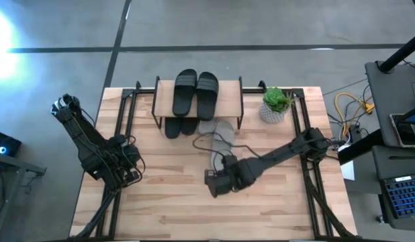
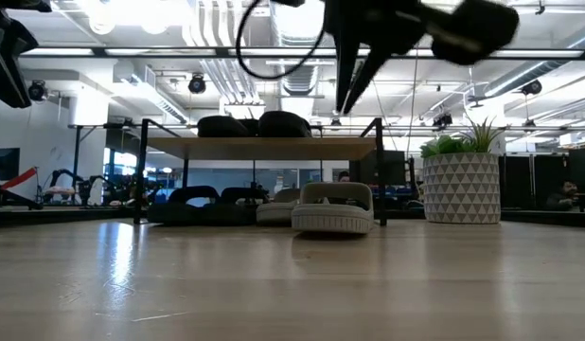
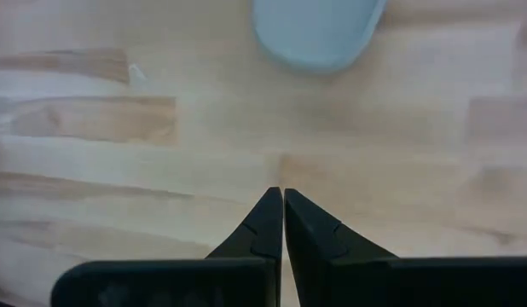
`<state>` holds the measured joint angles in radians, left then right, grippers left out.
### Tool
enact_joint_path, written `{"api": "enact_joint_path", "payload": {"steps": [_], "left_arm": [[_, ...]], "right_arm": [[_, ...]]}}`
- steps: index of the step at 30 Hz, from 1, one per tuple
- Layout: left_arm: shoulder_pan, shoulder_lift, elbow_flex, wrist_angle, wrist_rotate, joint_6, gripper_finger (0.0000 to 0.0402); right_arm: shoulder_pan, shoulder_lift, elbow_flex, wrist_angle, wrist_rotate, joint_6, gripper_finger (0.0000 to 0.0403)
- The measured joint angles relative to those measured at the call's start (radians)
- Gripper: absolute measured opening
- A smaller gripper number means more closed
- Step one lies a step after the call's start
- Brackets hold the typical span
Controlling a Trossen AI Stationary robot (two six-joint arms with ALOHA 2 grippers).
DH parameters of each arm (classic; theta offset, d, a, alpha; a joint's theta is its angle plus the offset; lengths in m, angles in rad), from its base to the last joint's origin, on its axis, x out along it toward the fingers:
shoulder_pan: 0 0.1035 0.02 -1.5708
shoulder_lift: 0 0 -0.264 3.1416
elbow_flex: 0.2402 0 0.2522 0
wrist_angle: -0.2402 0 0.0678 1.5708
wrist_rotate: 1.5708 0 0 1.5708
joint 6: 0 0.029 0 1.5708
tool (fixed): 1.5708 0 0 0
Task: Pick and place slides into the shelf
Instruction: Put the gray slide under the shelf
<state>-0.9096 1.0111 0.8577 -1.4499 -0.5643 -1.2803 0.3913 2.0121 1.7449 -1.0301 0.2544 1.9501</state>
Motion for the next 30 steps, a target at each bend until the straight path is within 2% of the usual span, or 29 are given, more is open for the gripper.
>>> {"api": "enact_joint_path", "payload": {"steps": [6, 15, 24, 30], "left_arm": [[0.0, 0.0, 0.0, 0.001, -0.002, 0.009, 0.0065], [0.0, 0.0, 0.0, 0.001, -0.007, 0.009, 0.0065], [0.0, 0.0, -0.001, 0.001, -0.012, 0.009, 0.0065], [0.0, 0.0, -0.001, 0.001, -0.011, 0.009, 0.0065]], "right_arm": [[0.002, 0.0, -0.157, 0.227, 0.01, 0.087, 0.0008], [-0.029, 0.0, -0.32, 0.361, 0.085, 0.141, 0.0008], [-0.046, 0.0, -0.412, 0.497, 0.059, 0.108, 0.0008], [-0.072, 0.0, -0.413, 0.604, 0.053, 0.002, 0.0008]]}}
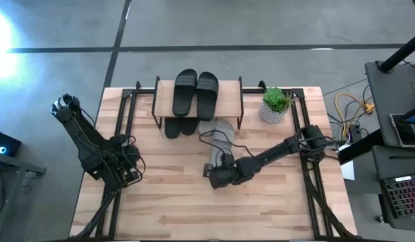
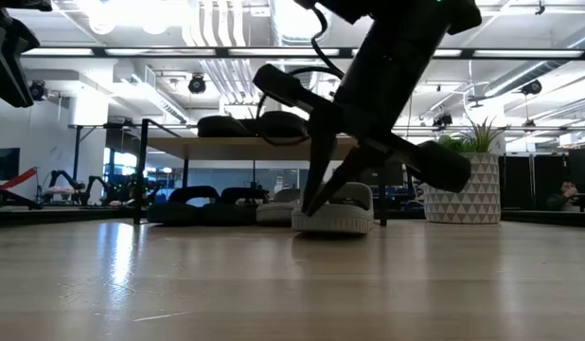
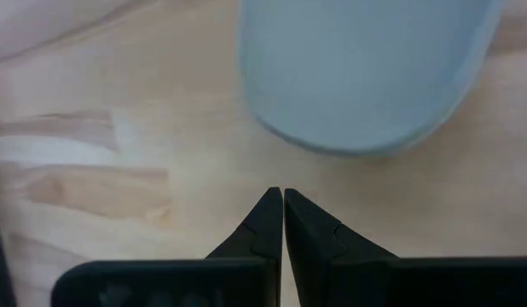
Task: Pick and place slides into the shelf
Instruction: Put the gray slide under the shelf
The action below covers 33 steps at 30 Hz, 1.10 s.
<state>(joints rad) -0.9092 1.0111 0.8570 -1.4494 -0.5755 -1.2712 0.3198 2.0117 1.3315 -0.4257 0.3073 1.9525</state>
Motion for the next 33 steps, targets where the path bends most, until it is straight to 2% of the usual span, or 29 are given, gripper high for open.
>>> {"api": "enact_joint_path", "payload": {"steps": [7, 21, 28, 33], "left_arm": [[0.0, 0.0, 0.0, -0.001, -0.002, 0.002, 0.0065], [0.0, 0.0, -0.032, -0.001, 0.002, -0.002, 0.0065], [0.0, 0.0, -0.033, 0.0, 0.008, -0.003, 0.0065], [0.0, 0.0, -0.033, 0.0, 0.008, -0.001, 0.0065]], "right_arm": [[-0.032, 0.0, -0.001, -0.122, 0.001, -0.022, 0.0008], [-0.118, 0.0, -0.002, -0.209, 0.073, -0.117, 0.0008], [-0.143, 0.0, -0.002, -0.267, 0.178, -0.132, 0.0008], [-0.168, 0.0, -0.002, -0.304, 0.192, -0.155, 0.0008]]}}
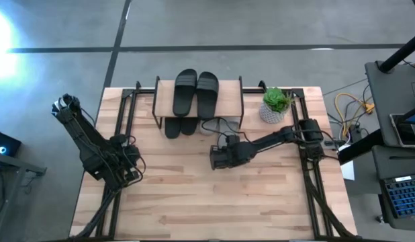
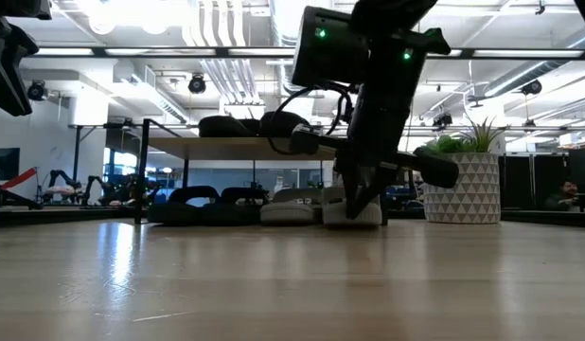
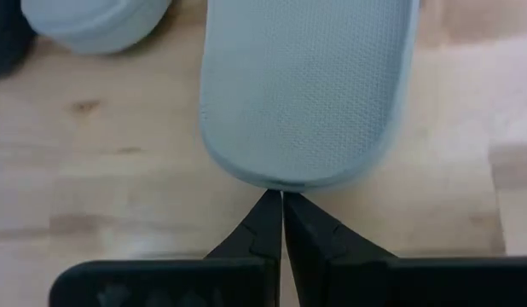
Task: Pick and place slides into the shelf
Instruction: Put the gray slide under the shelf
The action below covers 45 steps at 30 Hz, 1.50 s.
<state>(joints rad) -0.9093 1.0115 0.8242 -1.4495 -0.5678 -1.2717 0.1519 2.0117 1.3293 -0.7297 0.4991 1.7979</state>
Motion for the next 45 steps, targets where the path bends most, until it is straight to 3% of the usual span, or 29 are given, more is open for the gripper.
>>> {"api": "enact_joint_path", "payload": {"steps": [35, 41, 45], "left_arm": [[0.0, 0.0, 0.0, 0.0, 0.0, 0.002, 0.0065], [0.0, 0.0, 0.0, 0.0, 0.0, 0.002, 0.0065], [0.0, 0.0, 0.0, 0.001, 0.0, 0.002, 0.0065]], "right_arm": [[-0.111, 0.0, 0.019, -0.086, 0.148, -0.142, 0.0008], [-0.112, 0.0, 0.019, -0.072, 0.089, -0.142, 0.0008], [-0.106, 0.0, 0.023, -0.053, -0.011, -0.191, 0.0008]]}}
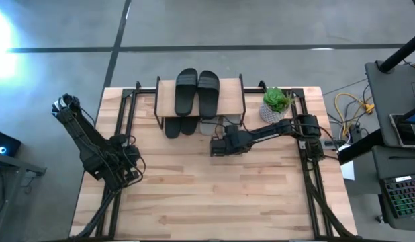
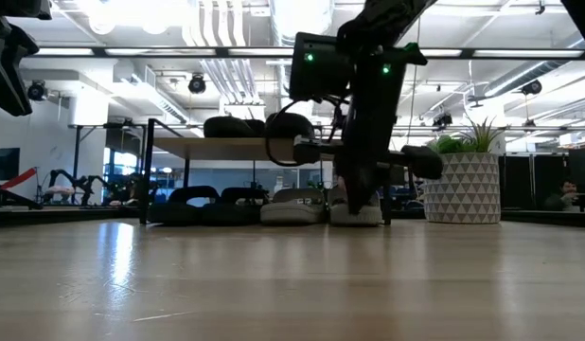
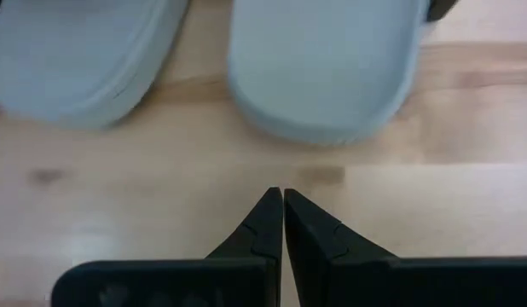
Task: Pick and place slides into the shelf
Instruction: Put the gray slide under the shelf
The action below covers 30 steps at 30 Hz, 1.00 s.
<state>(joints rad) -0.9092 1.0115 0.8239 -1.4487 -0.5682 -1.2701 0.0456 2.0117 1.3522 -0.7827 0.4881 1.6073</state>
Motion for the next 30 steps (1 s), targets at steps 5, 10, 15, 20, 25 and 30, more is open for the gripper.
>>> {"api": "enact_joint_path", "payload": {"steps": [5, 10, 15, 20, 25, 30], "left_arm": [[0.0, 0.0, 0.0, 0.0, 0.0, 0.0, 0.0065], [0.0, 0.0, 0.0, 0.0, 0.0, -0.001, 0.0065], [0.0, 0.0, 0.0, 0.0, -0.001, -0.001, 0.0065], [0.0, 0.0, 0.0, 0.0, -0.007, -0.001, 0.0065], [0.0, 0.0, -0.003, 0.0, -0.019, -0.001, 0.0065], [0.0, 0.0, -0.017, 0.001, -0.019, -0.001, 0.0065]], "right_arm": [[0.052, -0.001, 0.027, 0.004, 0.051, 0.025, 0.0008], [0.132, -0.003, 0.065, -0.012, 0.223, 0.073, 0.0008], [0.199, -0.004, 0.065, -0.102, 0.3, 0.287, 0.0008], [0.193, 0.0, -0.017, -0.145, 0.232, 0.457, 0.0008], [0.177, 0.001, -0.067, -0.083, 0.242, 0.169, 0.0008], [0.153, 0.001, -0.107, 0.076, 0.249, -0.024, 0.0008]]}}
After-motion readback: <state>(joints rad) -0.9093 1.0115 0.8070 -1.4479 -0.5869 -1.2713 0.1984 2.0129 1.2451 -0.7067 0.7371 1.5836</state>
